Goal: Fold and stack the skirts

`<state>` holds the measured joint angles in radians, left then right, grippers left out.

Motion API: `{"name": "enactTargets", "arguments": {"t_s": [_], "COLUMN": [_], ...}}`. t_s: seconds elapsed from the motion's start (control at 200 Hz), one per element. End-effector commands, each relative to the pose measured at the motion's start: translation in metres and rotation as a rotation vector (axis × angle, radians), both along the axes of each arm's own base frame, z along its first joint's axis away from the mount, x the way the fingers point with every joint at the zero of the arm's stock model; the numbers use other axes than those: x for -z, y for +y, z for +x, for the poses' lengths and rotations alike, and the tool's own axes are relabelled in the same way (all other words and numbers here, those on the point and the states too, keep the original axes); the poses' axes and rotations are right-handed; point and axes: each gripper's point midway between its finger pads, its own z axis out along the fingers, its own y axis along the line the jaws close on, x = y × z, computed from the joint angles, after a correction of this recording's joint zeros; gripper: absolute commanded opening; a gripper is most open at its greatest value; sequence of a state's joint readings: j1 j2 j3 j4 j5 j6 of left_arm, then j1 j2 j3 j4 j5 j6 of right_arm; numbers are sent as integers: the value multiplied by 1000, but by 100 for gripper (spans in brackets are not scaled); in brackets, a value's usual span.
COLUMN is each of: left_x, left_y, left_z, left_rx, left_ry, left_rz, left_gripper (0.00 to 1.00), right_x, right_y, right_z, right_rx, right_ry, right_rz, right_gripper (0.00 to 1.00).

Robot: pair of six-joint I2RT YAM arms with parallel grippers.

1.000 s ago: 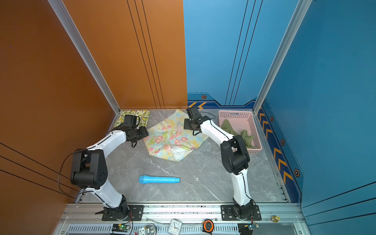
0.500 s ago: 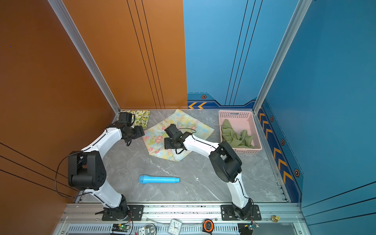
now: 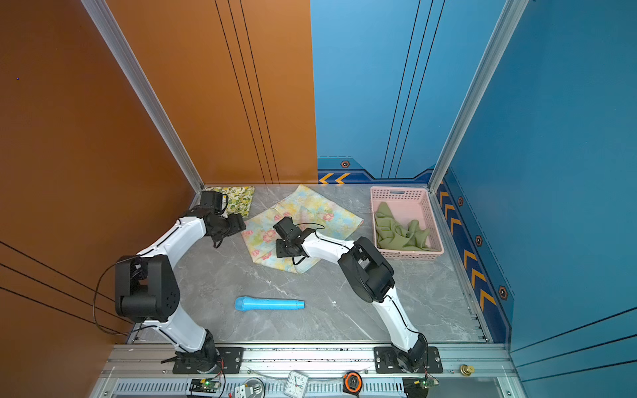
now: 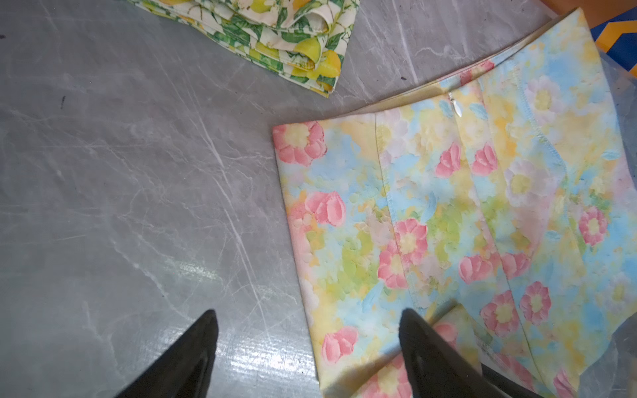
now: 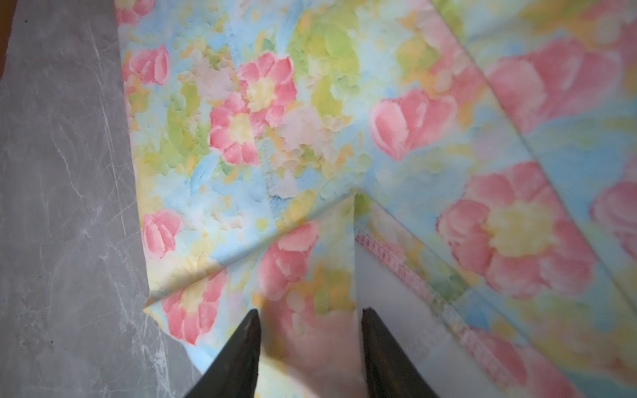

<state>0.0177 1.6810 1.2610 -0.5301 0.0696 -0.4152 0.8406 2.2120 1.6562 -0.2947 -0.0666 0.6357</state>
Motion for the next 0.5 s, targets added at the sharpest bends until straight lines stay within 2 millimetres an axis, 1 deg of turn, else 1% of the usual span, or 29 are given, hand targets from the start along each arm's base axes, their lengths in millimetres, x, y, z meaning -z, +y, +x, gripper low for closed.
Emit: {"name": "enactTargets", "arguments": {"t_s": [0.0, 0.035, 0.09, 0.12, 0.14, 0.205, 0.28, 0.3, 0.315, 0.37, 0.426, 0.496], "left_x": [4, 4, 5, 4, 5, 7, 9, 11, 11, 14, 18, 23], "left_y": [2, 2, 3, 4, 5, 7, 8, 8, 8, 8, 7, 6], "left_z": [0, -1, -1, -1, -2, -2, -3, -3, -3, -2, -2, -2], "left_rx": [-4, -6, -9, -12, -15, -24, -36, -38, -41, -48, -53, -60], "left_ry": [2, 3, 2, 1, 3, 7, 14, 18, 18, 25, 36, 50], "left_rz": [-22, -23, -22, -21, -20, -20, -29, -31, -32, -40, -48, -57], "left_gripper": [84, 84, 84, 84, 84, 83, 83, 83, 82, 82, 82, 80], "right_x": [-24, -25, -29, -30, -32, -42, -59, -55, -71, -81, -88, -90], "right_y": [21, 23, 25, 23, 22, 15, 3, 0, -4, -13, -26, -40], "right_z": [-2, -4, -4, -4, -4, -2, -1, -1, -1, -3, -6, -12], "right_rx": [-34, -38, -41, -38, -36, -27, -18, -16, -14, -8, 3, 14], "right_ry": [-22, -11, -10, -13, -19, -40, -72, -71, -94, -117, -136, -145], "right_rz": [91, 107, 118, 116, 116, 115, 115, 104, 119, 116, 104, 86], "right_gripper": [31, 20, 8, 2, 0, 0, 0, 0, 0, 0, 0, 0]}}
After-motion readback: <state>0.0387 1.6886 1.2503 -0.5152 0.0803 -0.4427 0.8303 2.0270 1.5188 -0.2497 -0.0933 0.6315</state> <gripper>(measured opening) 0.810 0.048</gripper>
